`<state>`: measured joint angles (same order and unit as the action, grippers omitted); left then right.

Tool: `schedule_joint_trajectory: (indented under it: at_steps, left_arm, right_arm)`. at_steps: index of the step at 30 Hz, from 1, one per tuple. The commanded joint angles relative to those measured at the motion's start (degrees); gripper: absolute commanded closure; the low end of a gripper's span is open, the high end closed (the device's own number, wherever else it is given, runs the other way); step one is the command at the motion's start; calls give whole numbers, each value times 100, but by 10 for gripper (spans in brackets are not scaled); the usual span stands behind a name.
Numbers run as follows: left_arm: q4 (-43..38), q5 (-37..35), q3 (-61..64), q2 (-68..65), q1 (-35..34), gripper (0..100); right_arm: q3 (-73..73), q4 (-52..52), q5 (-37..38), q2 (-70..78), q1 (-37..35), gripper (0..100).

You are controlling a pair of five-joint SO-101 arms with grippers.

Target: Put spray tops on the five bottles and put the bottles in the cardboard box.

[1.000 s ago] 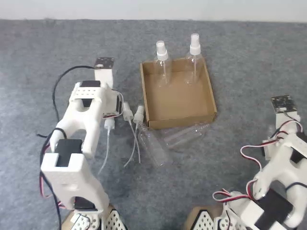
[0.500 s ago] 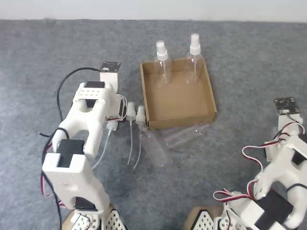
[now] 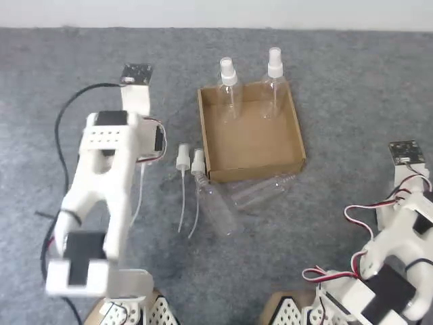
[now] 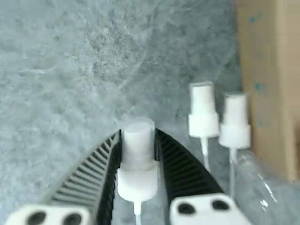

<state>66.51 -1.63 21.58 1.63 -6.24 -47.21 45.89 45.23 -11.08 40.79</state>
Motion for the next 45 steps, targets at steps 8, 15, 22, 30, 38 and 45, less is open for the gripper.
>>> schedule_joint_trajectory:
  at_steps: [8,15,22,30,38,45]
  left_arm:
    - [44,-387,1446,3051,387,977]
    - [-615,-343,2501,3684,492,977]
    - [-642,-343,2545,3692,501,976]
    - [-633,-343,2554,3692,501,976]
    - [-633,-352,2554,3692,501,975]
    - [-633,-352,2554,3692,501,974]
  right_arm:
    - [220,532,-44,57,-374,731]
    - [818,708,-589,84,-505,731]
    - [1512,1235,-580,127,-523,731]
    - [1952,1332,-413,356,-585,734]
    - [3288,1895,-378,1745,-426,738]
    - [3771,1938,-378,2501,-453,931]
